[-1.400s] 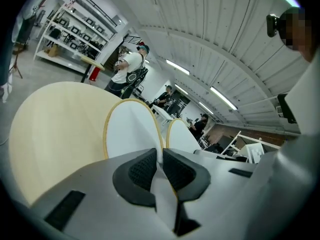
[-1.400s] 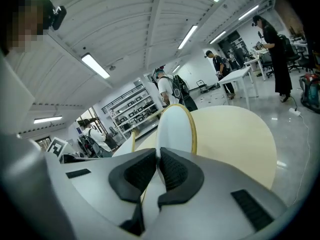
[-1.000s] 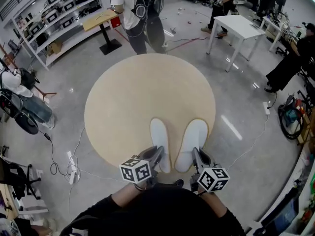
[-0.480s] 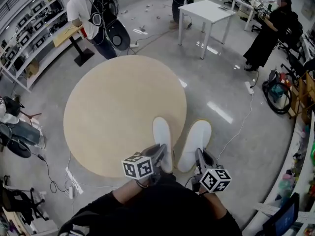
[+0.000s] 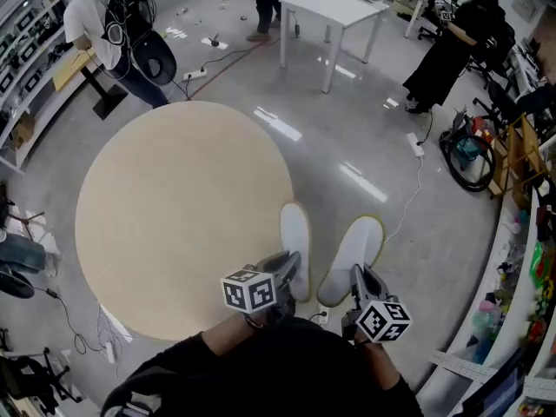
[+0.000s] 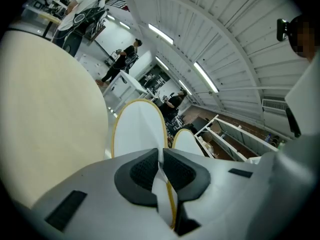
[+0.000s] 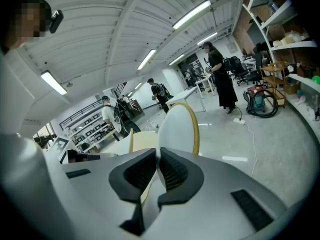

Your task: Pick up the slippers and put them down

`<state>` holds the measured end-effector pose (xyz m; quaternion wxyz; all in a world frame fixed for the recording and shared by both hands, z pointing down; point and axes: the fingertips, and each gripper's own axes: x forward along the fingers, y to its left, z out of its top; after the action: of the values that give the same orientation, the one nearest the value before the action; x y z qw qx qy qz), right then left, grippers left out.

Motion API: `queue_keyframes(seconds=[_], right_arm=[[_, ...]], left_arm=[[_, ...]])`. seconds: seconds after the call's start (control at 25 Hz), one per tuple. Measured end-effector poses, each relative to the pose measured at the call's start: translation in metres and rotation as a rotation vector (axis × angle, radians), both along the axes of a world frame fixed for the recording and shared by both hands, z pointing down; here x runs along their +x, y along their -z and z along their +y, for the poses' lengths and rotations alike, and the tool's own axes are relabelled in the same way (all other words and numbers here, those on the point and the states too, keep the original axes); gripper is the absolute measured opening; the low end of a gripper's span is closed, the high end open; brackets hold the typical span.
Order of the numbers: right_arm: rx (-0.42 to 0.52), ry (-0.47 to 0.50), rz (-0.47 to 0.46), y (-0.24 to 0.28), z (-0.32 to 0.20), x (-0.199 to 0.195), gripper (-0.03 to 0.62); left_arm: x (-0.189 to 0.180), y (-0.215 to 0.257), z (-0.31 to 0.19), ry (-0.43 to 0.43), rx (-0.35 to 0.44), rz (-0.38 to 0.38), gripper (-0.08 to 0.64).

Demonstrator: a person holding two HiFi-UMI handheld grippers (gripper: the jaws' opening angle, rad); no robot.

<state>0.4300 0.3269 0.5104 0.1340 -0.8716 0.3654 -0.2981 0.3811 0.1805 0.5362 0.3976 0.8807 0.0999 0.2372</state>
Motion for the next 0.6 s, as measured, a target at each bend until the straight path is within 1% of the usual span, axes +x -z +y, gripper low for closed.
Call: queue_keyframes(seconds=[0.16,0.28,0.36,0.48,0.6], right_arm=[[-0.064,0.009,-0.006,-0.001,-0.010,0.057,0.034],[-0.072,0.007,-0.026,-0.006,-0.023,0.092,0.034],[-0.058,0.015,-0.045,-0.010,-0.034,0.109,0.034],[-0.035,0.040,-0.074,-0.017,-0.047,0.131,0.034],[-0.024,0.093,-0.082,-0.020,-0.058,0.160,0.034]], left_arm=[[0.054,-0.011,-0.014,0.020,-0.059,-0.018,0.034],[0.089,-0.018,-0.024,0.023,-0.076,-0.032,0.034],[0.104,-0.022,-0.030,0.028,-0.076,-0.044,0.034],[0.116,-0.027,-0.039,0.053,-0.066,-0.060,0.034],[0.129,-0.030,-0.049,0.116,-0.052,-0.075,0.034]])
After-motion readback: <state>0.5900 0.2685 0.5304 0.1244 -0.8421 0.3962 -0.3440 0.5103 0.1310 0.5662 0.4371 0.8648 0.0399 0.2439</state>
